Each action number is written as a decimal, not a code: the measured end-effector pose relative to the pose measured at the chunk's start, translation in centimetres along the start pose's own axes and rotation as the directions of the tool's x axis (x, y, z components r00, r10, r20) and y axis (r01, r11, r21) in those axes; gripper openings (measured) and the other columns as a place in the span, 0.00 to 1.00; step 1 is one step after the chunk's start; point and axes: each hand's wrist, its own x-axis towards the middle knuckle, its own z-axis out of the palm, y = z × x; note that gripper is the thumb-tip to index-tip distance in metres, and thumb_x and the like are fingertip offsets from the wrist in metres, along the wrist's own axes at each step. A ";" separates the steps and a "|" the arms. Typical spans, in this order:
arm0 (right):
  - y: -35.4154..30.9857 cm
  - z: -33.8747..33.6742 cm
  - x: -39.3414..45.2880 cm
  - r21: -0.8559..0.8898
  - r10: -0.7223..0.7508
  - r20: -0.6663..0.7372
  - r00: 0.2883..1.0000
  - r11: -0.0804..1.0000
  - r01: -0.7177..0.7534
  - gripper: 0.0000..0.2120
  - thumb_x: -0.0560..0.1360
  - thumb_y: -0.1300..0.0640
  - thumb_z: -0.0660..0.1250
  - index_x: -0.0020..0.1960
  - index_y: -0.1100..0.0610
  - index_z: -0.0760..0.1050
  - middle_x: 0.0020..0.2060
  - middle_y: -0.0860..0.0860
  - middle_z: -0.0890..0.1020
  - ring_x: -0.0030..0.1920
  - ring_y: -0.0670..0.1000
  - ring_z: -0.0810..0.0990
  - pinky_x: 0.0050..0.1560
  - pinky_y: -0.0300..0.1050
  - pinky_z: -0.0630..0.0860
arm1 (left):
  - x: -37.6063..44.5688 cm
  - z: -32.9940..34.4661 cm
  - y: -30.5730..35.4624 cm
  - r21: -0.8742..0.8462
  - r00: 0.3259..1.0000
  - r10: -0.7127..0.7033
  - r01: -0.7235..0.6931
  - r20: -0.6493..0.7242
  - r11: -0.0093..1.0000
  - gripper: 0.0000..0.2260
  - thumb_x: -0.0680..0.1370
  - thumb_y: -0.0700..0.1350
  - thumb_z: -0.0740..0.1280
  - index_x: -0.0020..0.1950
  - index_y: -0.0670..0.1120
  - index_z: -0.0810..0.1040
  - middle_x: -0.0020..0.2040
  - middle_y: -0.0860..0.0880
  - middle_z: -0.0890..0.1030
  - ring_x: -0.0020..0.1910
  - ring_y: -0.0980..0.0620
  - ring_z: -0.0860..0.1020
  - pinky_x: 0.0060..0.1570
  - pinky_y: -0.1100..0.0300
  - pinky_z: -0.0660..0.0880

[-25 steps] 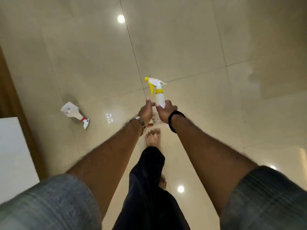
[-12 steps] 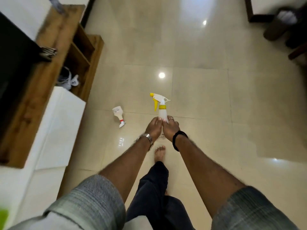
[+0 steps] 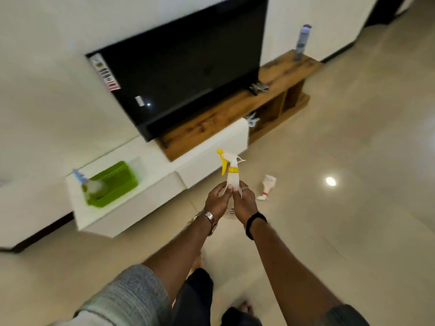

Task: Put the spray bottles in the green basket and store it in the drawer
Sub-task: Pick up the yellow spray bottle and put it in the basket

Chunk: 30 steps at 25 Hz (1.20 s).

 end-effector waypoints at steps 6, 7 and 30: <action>-8.5 15.9 2.3 -0.043 -0.162 0.322 0.933 0.982 0.185 0.14 0.85 0.55 0.58 0.68 0.55 0.74 0.62 0.56 0.80 0.61 0.53 0.80 0.67 0.53 0.76 | 1.8 -16.7 -0.2 -0.227 0.944 -0.052 -0.025 -0.326 0.974 0.21 0.82 0.52 0.65 0.75 0.47 0.74 0.72 0.46 0.78 0.71 0.46 0.77 0.72 0.48 0.73; -9.4 18.2 2.7 -0.044 -0.176 0.354 0.919 0.978 0.204 0.13 0.85 0.56 0.58 0.66 0.54 0.75 0.60 0.54 0.82 0.59 0.51 0.81 0.65 0.50 0.77 | 2.1 -18.8 -0.5 -0.260 0.930 -0.070 -0.028 -0.361 0.965 0.22 0.82 0.53 0.65 0.75 0.48 0.74 0.73 0.46 0.77 0.71 0.46 0.76 0.73 0.46 0.72; -3.6 64.3 28.9 -0.378 -0.183 0.576 0.797 0.805 0.457 0.18 0.79 0.52 0.70 0.66 0.57 0.75 0.52 0.48 0.82 0.53 0.52 0.80 0.45 0.36 0.69 | 30.6 -52.9 -23.7 0.070 0.773 0.022 0.029 -0.635 0.997 0.28 0.75 0.32 0.69 0.75 0.41 0.71 0.74 0.39 0.71 0.76 0.41 0.68 0.74 0.45 0.68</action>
